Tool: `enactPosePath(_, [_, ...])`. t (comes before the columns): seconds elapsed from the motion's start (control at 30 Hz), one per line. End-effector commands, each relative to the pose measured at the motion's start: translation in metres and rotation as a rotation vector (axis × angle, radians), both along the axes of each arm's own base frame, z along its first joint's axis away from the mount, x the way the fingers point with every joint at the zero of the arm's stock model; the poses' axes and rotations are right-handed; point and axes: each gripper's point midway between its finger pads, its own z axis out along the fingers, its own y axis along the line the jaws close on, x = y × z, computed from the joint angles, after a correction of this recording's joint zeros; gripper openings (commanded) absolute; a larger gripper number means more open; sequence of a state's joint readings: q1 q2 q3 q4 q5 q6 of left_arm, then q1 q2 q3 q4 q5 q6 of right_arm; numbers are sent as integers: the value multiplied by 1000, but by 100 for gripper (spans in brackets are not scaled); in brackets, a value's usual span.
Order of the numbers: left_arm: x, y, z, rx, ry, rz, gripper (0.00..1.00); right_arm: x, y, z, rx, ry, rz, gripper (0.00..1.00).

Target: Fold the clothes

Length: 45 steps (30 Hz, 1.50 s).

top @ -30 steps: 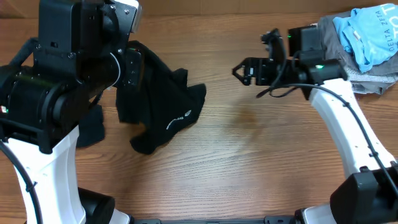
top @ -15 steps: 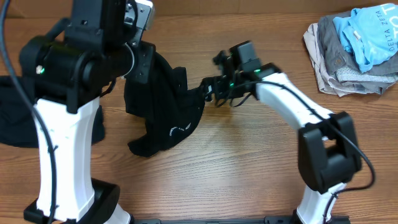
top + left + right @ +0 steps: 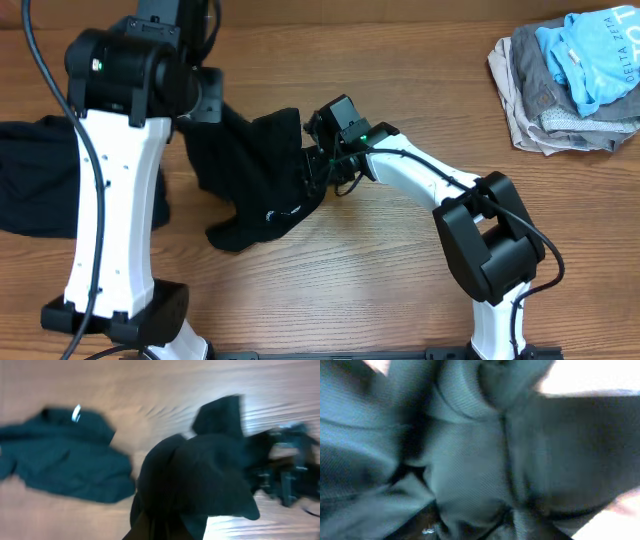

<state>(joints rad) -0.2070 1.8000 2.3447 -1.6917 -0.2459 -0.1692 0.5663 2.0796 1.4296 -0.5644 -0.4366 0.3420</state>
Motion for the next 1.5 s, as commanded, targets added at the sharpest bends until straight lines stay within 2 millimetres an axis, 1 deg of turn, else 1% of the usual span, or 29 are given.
enactPosePath(0.0, [1,35,-28,24,72,181,4,0,-18,-19,-88,90,-144,18])
enactPosePath(0.03, [-1,42,-35,26,96,205,4,-1,-23,-21,-102,106,-163,14])
enactPosePath(0.1, [-4,53,-52,29,145,239,4,-3,-33,-24,-124,139,-193,9])
enactPosePath(0.23, [-7,66,-85,10,228,281,4,-7,-56,-28,-167,207,-237,8])
enactPosePath(0.27, [-8,67,-98,-7,257,287,4,-8,-68,-30,-184,238,-257,8])
enactPosePath(0.3, [-9,67,-103,-13,267,289,4,-8,-71,-30,-189,246,-263,8])
enactPosePath(0.37, [-11,66,-119,-34,302,290,4,-12,-90,-32,-218,302,-298,8])
enactPosePath(0.47, [-15,62,-141,-47,348,275,4,-22,-118,-31,-225,396,-310,4])
enactPosePath(0.57, [-19,61,-152,-43,376,274,4,-30,-140,-25,-202,465,-291,4])
enactPosePath(0.63, [-20,61,-156,-41,384,273,4,-32,-153,-19,-179,486,-283,4])
enactPosePath(0.77, [-18,61,-158,-40,376,262,4,-24,-167,8,-108,441,-287,4])
enactPosePath(0.87, [-13,61,-157,-41,358,255,4,-11,-170,42,-70,336,-301,4])
enactPosePath(0.93, [-10,61,-157,-41,348,247,4,-1,-168,71,-39,240,-301,8])
enactPosePath(0.97, [-9,61,-157,-40,346,243,4,6,-167,87,-18,177,-299,12])
enactPosePath(1.0, [-8,61,-157,-40,343,241,4,10,-165,97,-6,135,-291,16])
enactPosePath(1.03, [-8,61,-157,-40,341,241,4,16,-161,110,12,68,-273,24])
enactPosePath(1.07, [-8,61,-157,-40,340,240,4,21,-158,118,22,21,-263,33])
enactPosePath(1.1, [-7,61,-157,-40,338,241,4,26,-156,122,25,-19,-258,39])
enactPosePath(1.17, [-6,61,-157,-41,334,241,4,38,-148,125,31,-89,-233,53])
enactPosePath(1.2, [-6,61,-157,-41,332,241,4,43,-144,122,28,-112,-221,58])
enactPosePath(1.37, [-6,61,-157,-41,332,241,4,57,-123,101,10,-164,-160,68])
enactPosePath(1.4, [-5,61,-157,-39,331,233,4,60,-118,92,3,-160,-153,69])
enactPosePath(1.47, [-4,61,-157,-38,328,226,4,60,-116,74,-32,-140,-149,70])
